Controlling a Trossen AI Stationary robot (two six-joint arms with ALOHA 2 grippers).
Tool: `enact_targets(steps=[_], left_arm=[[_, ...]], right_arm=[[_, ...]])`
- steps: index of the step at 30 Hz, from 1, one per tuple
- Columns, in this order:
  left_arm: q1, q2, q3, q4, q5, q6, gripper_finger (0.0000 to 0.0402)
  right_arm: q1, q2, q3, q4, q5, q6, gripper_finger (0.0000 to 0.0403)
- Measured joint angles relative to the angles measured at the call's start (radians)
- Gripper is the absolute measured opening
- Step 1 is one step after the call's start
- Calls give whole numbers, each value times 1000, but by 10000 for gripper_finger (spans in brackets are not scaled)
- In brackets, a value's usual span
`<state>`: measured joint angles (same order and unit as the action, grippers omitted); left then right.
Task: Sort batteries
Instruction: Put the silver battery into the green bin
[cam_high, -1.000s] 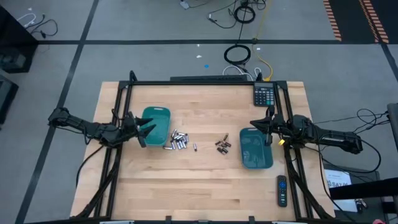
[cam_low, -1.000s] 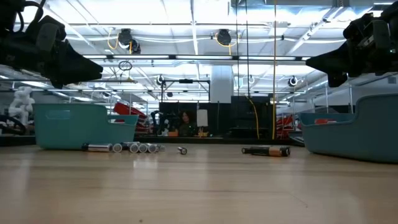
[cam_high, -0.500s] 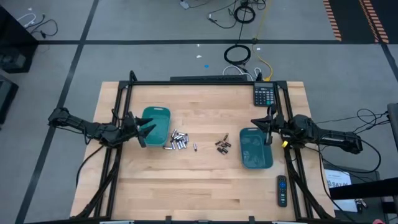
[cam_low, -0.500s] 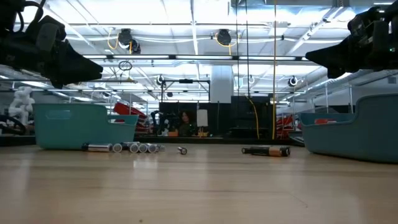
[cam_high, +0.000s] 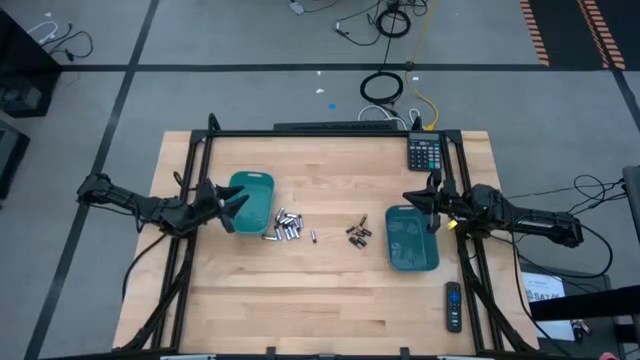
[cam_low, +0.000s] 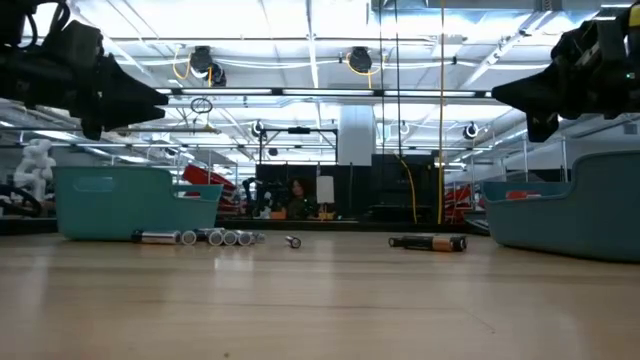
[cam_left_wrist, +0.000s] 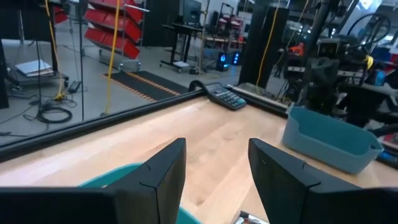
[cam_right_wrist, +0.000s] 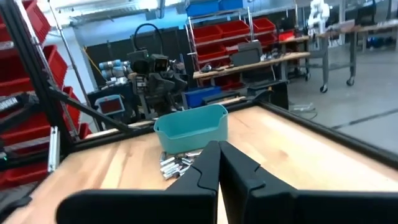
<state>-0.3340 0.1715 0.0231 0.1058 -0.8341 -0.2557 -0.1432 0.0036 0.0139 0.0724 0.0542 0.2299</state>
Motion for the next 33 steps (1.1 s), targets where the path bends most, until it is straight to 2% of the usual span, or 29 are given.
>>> enact_targets(steps=[5, 12, 17, 24, 29, 33], left_arm=[[0, 0, 0, 4, 15, -75, 184], [0, 0, 1, 9, 18, -77, 184], [2, 0, 2, 8, 16, 24, 184], [2, 0, 3, 8, 14, 26, 184], [2, 0, 3, 17, 62, 25, 184], [2, 0, 3, 48, 79, 26, 184]], right_arm=[[0, 0, 0, 5, 0, 70, 0], [0, 0, 0, 7, 0, 186, 0], [0, 0, 0, 22, 1, 249, 0], [0, 0, 0, 33, 129, 260, 0], [0, 0, 1, 34, 210, 276, 0], [0, 0, 1, 29, 334, 283, 0]])
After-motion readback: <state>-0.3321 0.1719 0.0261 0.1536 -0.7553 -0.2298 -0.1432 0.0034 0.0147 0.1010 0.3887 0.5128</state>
